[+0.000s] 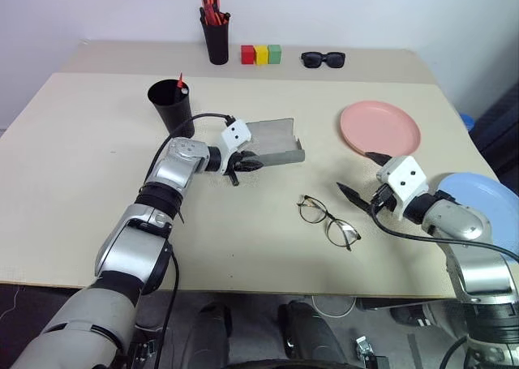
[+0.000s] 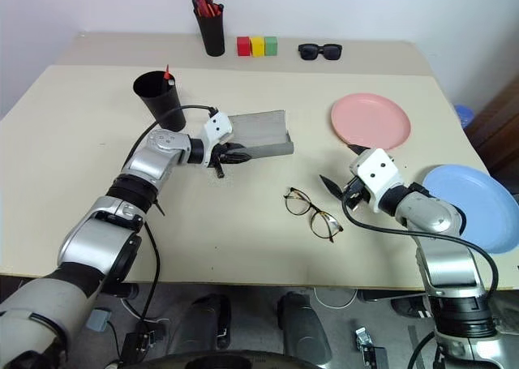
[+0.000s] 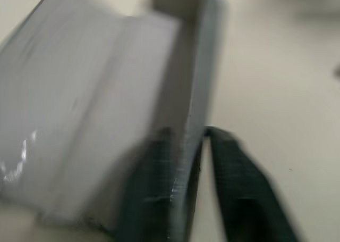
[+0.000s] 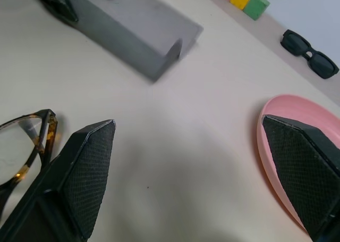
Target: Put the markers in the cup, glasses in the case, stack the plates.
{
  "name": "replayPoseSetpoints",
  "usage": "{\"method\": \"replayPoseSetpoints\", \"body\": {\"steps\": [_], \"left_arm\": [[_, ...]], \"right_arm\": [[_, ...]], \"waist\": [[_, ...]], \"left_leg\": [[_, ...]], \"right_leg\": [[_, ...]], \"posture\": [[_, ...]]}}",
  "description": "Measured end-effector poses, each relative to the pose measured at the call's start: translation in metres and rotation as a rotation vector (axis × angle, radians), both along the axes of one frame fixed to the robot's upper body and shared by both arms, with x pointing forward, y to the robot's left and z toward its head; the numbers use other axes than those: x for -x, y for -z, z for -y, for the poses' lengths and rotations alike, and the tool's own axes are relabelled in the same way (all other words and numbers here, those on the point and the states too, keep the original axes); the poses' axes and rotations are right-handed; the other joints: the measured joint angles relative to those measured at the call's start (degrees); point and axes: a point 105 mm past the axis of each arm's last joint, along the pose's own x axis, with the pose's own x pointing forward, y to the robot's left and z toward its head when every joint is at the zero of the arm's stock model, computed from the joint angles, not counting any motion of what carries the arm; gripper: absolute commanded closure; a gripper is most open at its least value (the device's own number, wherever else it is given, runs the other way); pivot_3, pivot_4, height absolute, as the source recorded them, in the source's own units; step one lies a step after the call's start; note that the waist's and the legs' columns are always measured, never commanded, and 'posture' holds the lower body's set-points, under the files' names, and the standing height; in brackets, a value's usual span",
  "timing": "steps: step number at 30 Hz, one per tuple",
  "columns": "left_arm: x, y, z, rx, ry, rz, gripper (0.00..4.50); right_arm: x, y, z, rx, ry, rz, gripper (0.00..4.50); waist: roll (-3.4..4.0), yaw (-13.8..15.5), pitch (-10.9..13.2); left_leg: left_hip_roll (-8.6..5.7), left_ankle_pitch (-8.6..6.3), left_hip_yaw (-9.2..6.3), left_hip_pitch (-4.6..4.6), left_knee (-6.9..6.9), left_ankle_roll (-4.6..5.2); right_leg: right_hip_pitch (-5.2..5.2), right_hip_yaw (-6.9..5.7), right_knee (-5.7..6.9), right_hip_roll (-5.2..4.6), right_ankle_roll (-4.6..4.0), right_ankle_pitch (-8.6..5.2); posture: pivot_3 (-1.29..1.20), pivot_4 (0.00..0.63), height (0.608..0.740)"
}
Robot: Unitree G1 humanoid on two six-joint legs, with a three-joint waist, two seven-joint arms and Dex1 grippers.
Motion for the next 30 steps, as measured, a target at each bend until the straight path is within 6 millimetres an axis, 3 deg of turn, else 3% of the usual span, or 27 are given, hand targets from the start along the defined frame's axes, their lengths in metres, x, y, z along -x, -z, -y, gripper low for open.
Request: {"method": "replayPoseSetpoints", "body": {"steps": [8,15,20,26,30], "left_arm": [[0.014,0.005,-0.007,-0.018,0.113,0.047,4.47],[0.062,0.003,-0.042,-0.063,0.308,-0.053,4.47],[0.07,-0.006,-0.043,-0.091,0.337,-0.049,4.47],[0.074,-0.001,-0.043,-0.095,0.344,-0.088,4.47],[0.073,0.0,-0.044,-0.1,0.337,-0.094,2.71]], "right_arm": [[0.007,0.003,-0.004,0.004,-0.005,-0.013,0.0],[0.017,0.007,-0.022,0.0,-0.061,-0.046,0.0],[0.021,0.007,-0.026,-0.018,-0.083,-0.078,0.0],[0.024,0.013,-0.026,-0.028,-0.111,-0.179,0.0],[0.026,0.012,-0.025,-0.023,-0.124,-0.217,0.0]], "waist": [[0.01,-0.08,0.0],[0.04,-0.07,0.01],[0.04,0.36,0.01],[0.05,-0.09,0.0],[0.05,0.03,0.0]], "left_leg": [[0.02,-0.01,0.01,0.01,0.01,0.02],[0.08,-0.01,0.03,0.01,0.09,0.02],[0.03,-0.06,0.01,0.02,0.24,0.1],[0.05,-0.06,-0.03,0.05,0.24,0.1],[0.06,-0.06,-0.03,0.05,0.24,0.1]], "right_leg": [[0.01,0.0,0.02,0.01,0.0,0.0],[0.02,0.0,0.08,0.02,-0.01,0.0],[0.18,-0.01,0.04,-0.03,-0.01,-0.01],[0.16,-0.03,0.08,0.0,0.0,-0.01],[0.17,-0.03,0.08,0.0,0.0,-0.01]], "posture": [[0.0,0.15,0.732],[0.0,0.15,0.732],[0.0,0.15,0.732],[0.0,0.15,0.732],[0.0,0.15,0.732]]}}
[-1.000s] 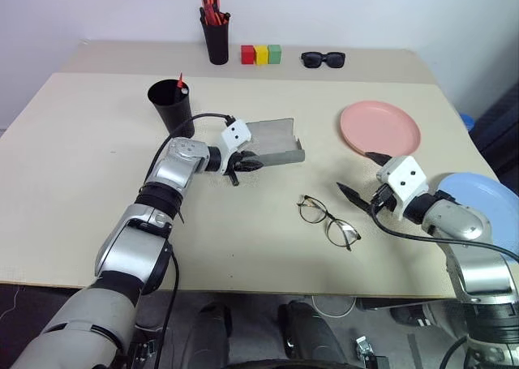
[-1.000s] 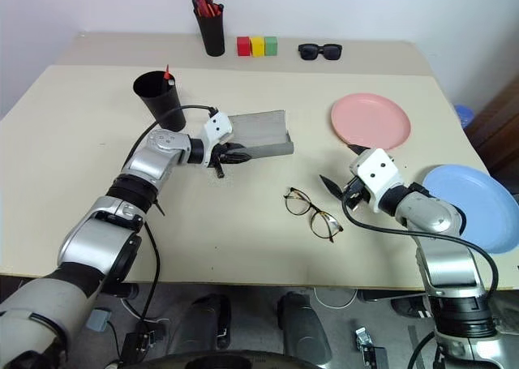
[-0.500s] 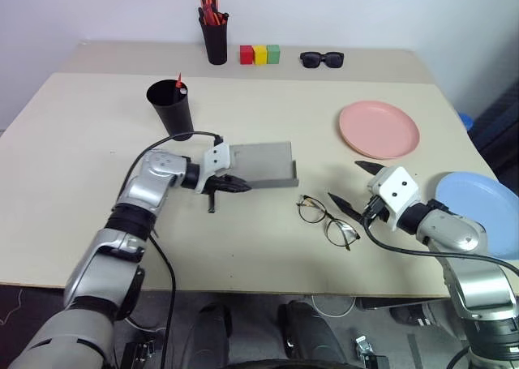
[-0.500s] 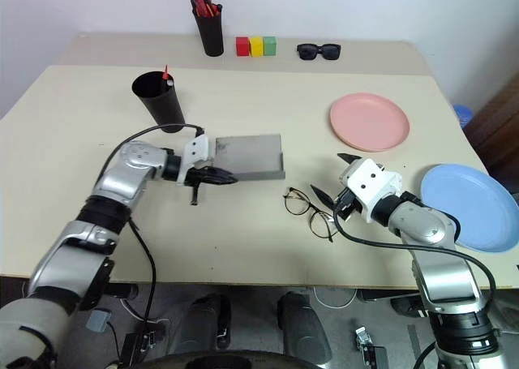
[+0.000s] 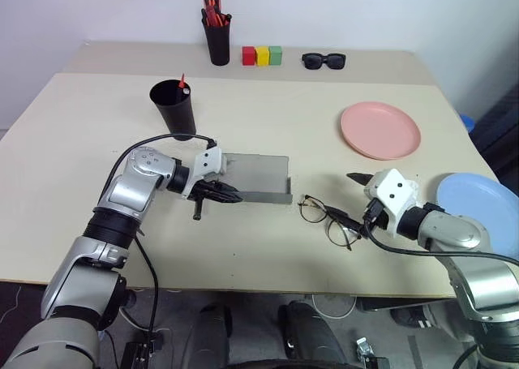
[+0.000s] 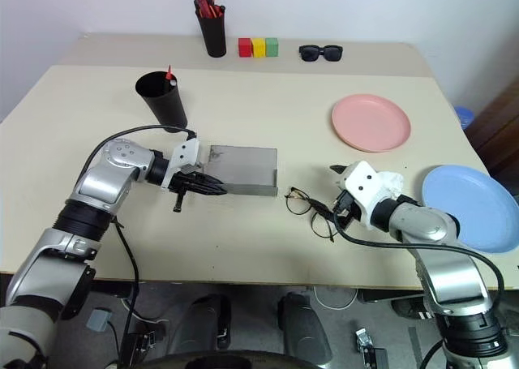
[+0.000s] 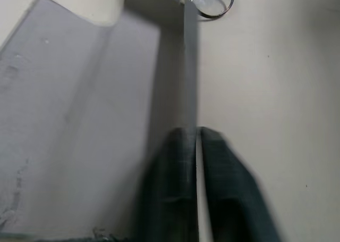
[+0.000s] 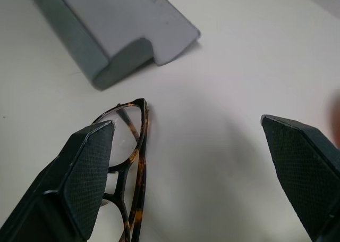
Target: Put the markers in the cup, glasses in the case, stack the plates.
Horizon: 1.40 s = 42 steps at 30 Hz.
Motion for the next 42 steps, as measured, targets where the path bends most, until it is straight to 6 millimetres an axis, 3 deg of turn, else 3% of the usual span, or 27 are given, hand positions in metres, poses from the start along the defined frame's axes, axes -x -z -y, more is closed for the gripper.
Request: {"method": "replayPoseSetpoints", "body": {"steps": [9,14,19,24,32,35,42], "left_arm": [[-0.009,-0.017,0.001,0.096,-0.053,0.161,2.71],[0.015,-0.04,-0.008,0.217,-0.082,0.24,2.71],[0.058,-0.011,-0.002,0.244,-0.093,0.148,2.71],[0.083,0.006,0.011,0.297,-0.128,0.104,2.71],[0.087,0.005,0.024,0.381,-0.166,0.118,2.71],[0.089,0.007,0.024,0.388,-0.163,0.109,2.65],[0.091,0.006,0.022,0.384,-0.156,0.116,2.65]], "right_arm": [[0.008,-0.003,-0.006,0.041,-0.028,-0.066,0.0],[0.009,-0.001,-0.017,0.104,-0.009,-0.08,0.0],[0.005,0.009,-0.011,0.195,0.073,-0.109,0.0],[0.007,0.014,-0.011,0.267,0.111,-0.092,0.0],[0.008,0.021,-0.013,0.344,0.124,-0.08,0.0],[0.008,0.022,-0.012,0.356,0.131,-0.075,0.83],[0.007,0.022,-0.01,0.364,0.136,-0.076,4.43]], "waist": [[0.0,-0.12,0.0],[0.13,-0.32,-0.08],[0.16,0.13,-0.1],[0.18,-0.04,-0.12],[0.19,-0.05,-0.12],[0.19,-0.07,-0.12],[0.2,-0.08,-0.13]], "left_leg": [[0.02,0.0,0.0,-0.01,0.0,0.0],[0.08,0.0,0.01,0.01,-0.01,0.0],[0.07,0.0,0.03,0.0,0.02,0.0],[0.07,-0.01,0.05,0.03,0.02,0.01],[0.06,-0.01,0.03,0.04,0.03,0.01],[0.06,-0.01,0.04,0.04,0.03,0.01],[0.06,-0.01,0.03,0.04,0.03,0.01]], "right_leg": [[-0.01,0.01,0.0,-0.01,0.01,0.0],[-0.03,0.01,0.04,0.0,0.01,0.0],[-0.02,0.01,0.03,-0.04,-0.02,-0.01],[0.0,0.03,0.01,-0.03,-0.03,-0.01],[0.0,0.03,0.01,-0.02,-0.03,-0.01],[0.0,0.03,0.01,-0.02,-0.03,-0.02],[-0.01,0.03,0.0,-0.02,-0.03,-0.02]], "posture": [[0.0,0.15,0.732],[0.0,0.15,0.732],[0.0,0.15,0.732],[0.0,0.15,0.732],[0.0,0.15,0.732],[0.0,0.15,0.732],[0.0,0.15,0.732]]}}
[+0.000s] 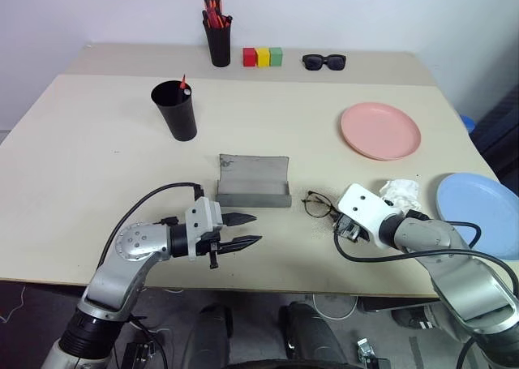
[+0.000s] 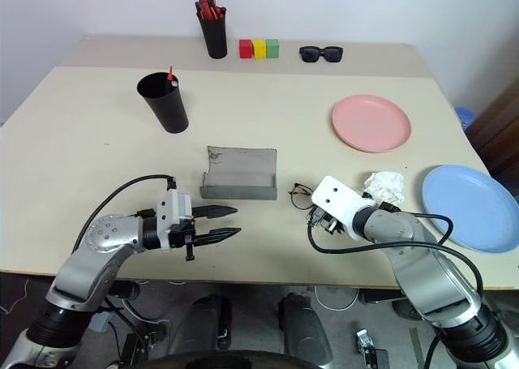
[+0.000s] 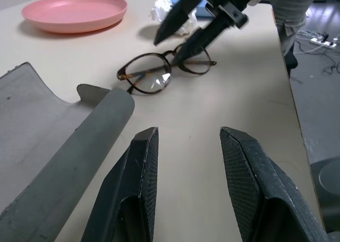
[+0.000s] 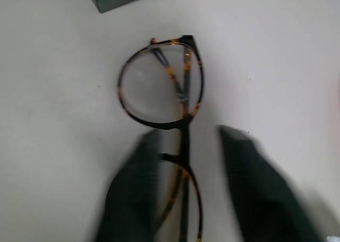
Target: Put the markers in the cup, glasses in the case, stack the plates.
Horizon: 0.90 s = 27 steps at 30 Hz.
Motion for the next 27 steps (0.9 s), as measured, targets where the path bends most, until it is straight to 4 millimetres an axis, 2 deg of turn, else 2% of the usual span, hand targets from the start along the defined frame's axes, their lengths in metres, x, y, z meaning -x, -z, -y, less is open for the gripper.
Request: {"method": "replayPoseSetpoints", "body": {"steps": [7,12,16,18,21,24,27], "left_arm": [[0.0,-0.011,0.004,0.011,0.011,0.018,2.65],[-0.004,-0.012,-0.001,0.009,-0.011,0.027,2.65],[-0.011,-0.007,-0.017,-0.006,-0.066,0.025,2.65],[-0.015,-0.003,-0.028,-0.01,-0.107,0.023,2.65],[-0.022,0.001,-0.044,-0.017,-0.164,0.022,2.65],[-0.027,0.002,-0.058,-0.025,-0.215,0.026,2.65],[-0.027,0.008,-0.068,-0.035,-0.248,0.012,2.65]], "right_arm": [[0.0,0.0,0.001,0.002,0.003,-0.006,4.43],[-0.002,-0.005,0.004,0.037,-0.004,0.013,4.43],[-0.007,-0.024,-0.004,0.012,-0.078,0.051,4.43],[-0.01,-0.041,-0.011,-0.02,-0.134,0.087,4.43],[-0.009,-0.066,-0.028,-0.063,-0.255,0.138,4.43],[-0.012,-0.089,-0.056,-0.108,-0.379,0.219,4.43],[-0.025,-0.09,-0.09,-0.16,-0.474,0.229,4.43]], "waist": [[0.0,-0.03,0.0],[0.0,-0.04,0.0],[0.02,-0.29,-0.01],[0.02,-0.26,-0.01],[0.02,-0.18,0.0],[0.02,-0.33,-0.01],[0.02,-0.65,-0.01]], "left_leg": [[0.0,0.0,0.0,0.0,0.0,0.0],[0.0,0.0,0.0,0.01,0.0,0.0],[0.02,0.0,0.0,0.03,-0.03,0.0],[0.02,0.0,0.0,0.03,-0.03,0.0],[0.03,0.0,0.02,0.02,-0.03,0.0],[0.05,0.0,0.05,0.04,-0.04,0.0],[0.08,0.0,0.08,0.05,-0.06,0.0]], "right_leg": [[0.0,0.0,0.0,0.0,0.0,0.0],[0.0,0.0,0.0,0.0,-0.01,-0.01],[-0.03,-0.01,0.0,0.02,0.0,0.0],[-0.02,-0.01,0.0,0.02,0.0,0.0],[-0.02,-0.01,-0.01,0.01,-0.01,0.0],[-0.03,-0.01,0.0,0.01,-0.02,0.0],[-0.04,-0.02,0.0,0.02,-0.03,0.0]], "posture": [[0.0,0.15,0.732],[0.0,0.15,0.732],[0.0,0.15,0.732],[0.0,0.15,0.732],[0.0,0.15,0.732],[0.0,0.15,0.732],[0.0,0.15,0.732]]}}
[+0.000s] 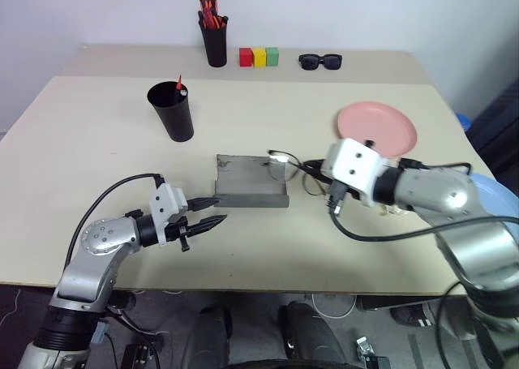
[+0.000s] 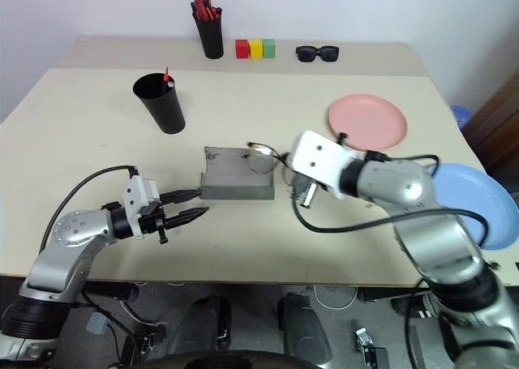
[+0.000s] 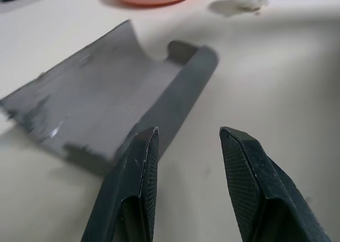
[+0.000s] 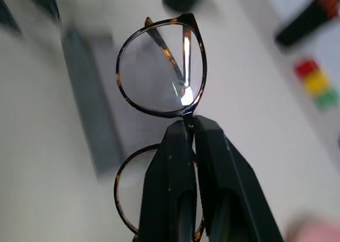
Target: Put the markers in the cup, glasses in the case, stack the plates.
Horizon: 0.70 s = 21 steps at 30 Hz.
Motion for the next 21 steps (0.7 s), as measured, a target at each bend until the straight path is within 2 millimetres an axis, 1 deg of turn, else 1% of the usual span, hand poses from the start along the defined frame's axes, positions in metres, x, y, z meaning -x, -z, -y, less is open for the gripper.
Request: {"method": "replayPoseSetpoints", "body": {"steps": [3,5,7,10,12,16,18,21], "left_arm": [[0.005,0.007,-0.007,0.009,-0.03,-0.024,2.65],[0.006,0.007,-0.013,0.025,-0.06,-0.026,2.65],[0.009,0.004,-0.02,0.045,-0.095,-0.017,2.65],[0.013,0.003,-0.029,0.059,-0.142,-0.013,2.65],[0.016,0.004,-0.031,0.057,-0.155,-0.018,2.65],[0.017,0.005,-0.035,0.056,-0.182,-0.021,2.65],[0.016,0.003,-0.036,0.056,-0.194,-0.013,2.65],[0.015,0.002,-0.036,0.057,-0.199,-0.01,2.65]], "right_arm": [[-0.015,0.017,-0.018,0.015,-0.036,-0.031,4.43],[-0.026,0.024,-0.025,0.029,-0.038,-0.035,4.43],[-0.036,0.022,-0.035,0.025,-0.051,-0.027,4.43],[-0.043,0.017,-0.046,0.01,-0.076,-0.003,4.43],[-0.045,0.018,-0.049,0.007,-0.084,-0.005,4.43],[-0.047,0.028,-0.053,0.032,-0.104,-0.013,4.43],[-0.047,0.036,-0.05,0.054,-0.102,-0.011,4.43],[-0.048,0.051,-0.039,0.095,-0.079,-0.03,4.43]], "waist": [[0.0,0.27,0.0],[0.0,0.55,0.0],[0.0,0.45,0.0],[0.01,0.39,0.01],[0.0,0.48,0.0],[0.0,0.57,0.0],[0.0,0.56,0.0],[0.0,0.47,0.0]], "left_leg": [[-0.01,-0.01,0.07,-0.08,-0.01,0.02],[-0.01,-0.01,0.1,-0.1,0.0,0.02],[0.01,-0.01,0.13,-0.09,0.0,0.02],[0.03,-0.01,0.12,-0.09,-0.02,0.02],[0.03,-0.01,0.12,-0.09,-0.03,0.02],[0.01,-0.01,0.14,-0.09,-0.02,0.02],[0.01,-0.01,0.14,-0.09,-0.02,0.02],[0.01,-0.01,0.15,-0.08,-0.03,0.02]], "right_leg": [[-0.09,0.0,-0.01,-0.05,0.01,0.01],[-0.12,0.01,0.0,-0.06,0.01,0.01],[-0.13,0.01,0.0,-0.05,0.01,0.02],[-0.15,0.0,0.01,-0.04,0.02,0.02],[-0.14,-0.01,0.01,-0.04,0.02,0.02],[-0.14,0.0,0.01,-0.06,0.01,0.02],[-0.14,0.0,0.01,-0.06,0.01,0.02],[-0.14,0.01,0.01,-0.06,0.01,0.02]], "posture": [[0.0,0.15,0.732],[0.0,0.15,0.732],[0.0,0.15,0.732],[0.0,0.15,0.732],[0.0,0.15,0.732],[0.0,0.15,0.732],[0.0,0.15,0.732],[0.0,0.15,0.732]]}}
